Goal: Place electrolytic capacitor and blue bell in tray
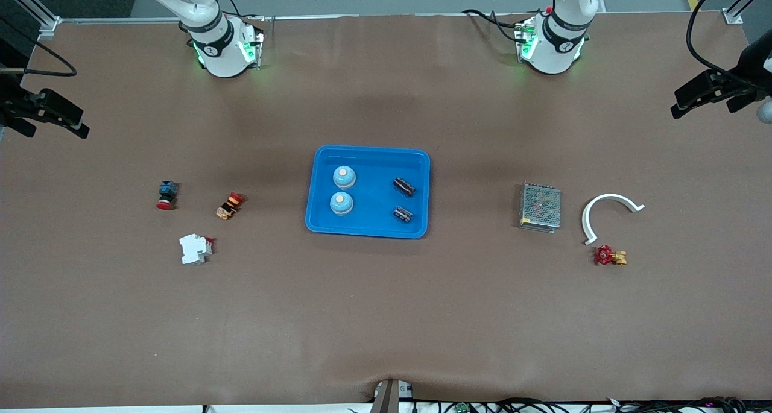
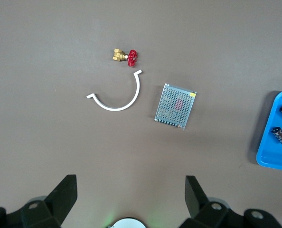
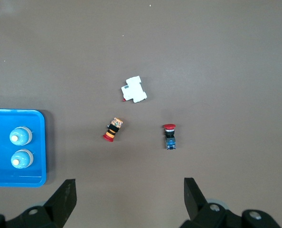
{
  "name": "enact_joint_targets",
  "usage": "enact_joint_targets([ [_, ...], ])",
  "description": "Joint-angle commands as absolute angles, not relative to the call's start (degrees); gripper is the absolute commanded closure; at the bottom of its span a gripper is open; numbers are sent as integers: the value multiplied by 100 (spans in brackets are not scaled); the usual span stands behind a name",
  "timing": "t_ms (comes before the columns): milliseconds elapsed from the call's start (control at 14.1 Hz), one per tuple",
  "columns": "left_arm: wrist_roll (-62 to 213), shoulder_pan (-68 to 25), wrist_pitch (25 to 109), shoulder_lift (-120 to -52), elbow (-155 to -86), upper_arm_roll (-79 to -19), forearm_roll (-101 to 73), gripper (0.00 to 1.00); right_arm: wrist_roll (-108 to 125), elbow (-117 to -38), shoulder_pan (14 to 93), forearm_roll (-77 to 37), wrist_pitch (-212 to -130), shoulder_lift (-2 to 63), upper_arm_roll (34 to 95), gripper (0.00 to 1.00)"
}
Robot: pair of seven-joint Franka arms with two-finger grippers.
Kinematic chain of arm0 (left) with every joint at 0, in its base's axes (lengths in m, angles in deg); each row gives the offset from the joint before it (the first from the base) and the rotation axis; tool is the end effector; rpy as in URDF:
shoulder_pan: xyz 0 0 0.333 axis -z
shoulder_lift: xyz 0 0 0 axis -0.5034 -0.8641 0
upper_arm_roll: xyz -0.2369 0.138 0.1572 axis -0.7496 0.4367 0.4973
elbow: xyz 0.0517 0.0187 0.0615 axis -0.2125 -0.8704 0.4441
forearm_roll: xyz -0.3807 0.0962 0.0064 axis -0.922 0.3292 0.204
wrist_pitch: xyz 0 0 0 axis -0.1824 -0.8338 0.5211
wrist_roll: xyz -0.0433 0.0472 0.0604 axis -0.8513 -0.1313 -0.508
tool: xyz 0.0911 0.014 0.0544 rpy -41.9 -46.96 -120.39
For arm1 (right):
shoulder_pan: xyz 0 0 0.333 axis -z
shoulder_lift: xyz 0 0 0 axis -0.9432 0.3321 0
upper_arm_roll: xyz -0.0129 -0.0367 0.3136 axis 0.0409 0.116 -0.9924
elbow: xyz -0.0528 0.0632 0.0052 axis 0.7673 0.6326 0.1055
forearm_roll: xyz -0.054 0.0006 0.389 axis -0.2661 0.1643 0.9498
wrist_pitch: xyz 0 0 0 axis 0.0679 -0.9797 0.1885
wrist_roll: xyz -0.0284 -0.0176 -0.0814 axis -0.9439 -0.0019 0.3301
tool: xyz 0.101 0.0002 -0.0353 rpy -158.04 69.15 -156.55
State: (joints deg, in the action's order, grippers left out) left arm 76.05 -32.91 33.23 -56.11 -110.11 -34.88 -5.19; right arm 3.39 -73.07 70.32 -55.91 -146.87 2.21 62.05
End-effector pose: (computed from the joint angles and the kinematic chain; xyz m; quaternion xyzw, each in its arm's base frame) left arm 0.5206 -0.0144 0.6565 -0.9987 -0.0478 0.0165 0.0037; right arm 0.5294 -0.0244 0.6399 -0.9995 0.0235 -0.0190 0.0094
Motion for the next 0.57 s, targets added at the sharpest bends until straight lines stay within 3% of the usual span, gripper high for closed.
enact_joint_targets([
  [0,7533,-3321,3226,-5692,-10800,-3518,-545,0,324,-7397,7043,-5608,-14669,126,6182,0],
  [496,7525,-3242,3226,-5701,-10809,-3694,-554,0,324,-7406,7043,-5608,-14660,127,6182,0],
])
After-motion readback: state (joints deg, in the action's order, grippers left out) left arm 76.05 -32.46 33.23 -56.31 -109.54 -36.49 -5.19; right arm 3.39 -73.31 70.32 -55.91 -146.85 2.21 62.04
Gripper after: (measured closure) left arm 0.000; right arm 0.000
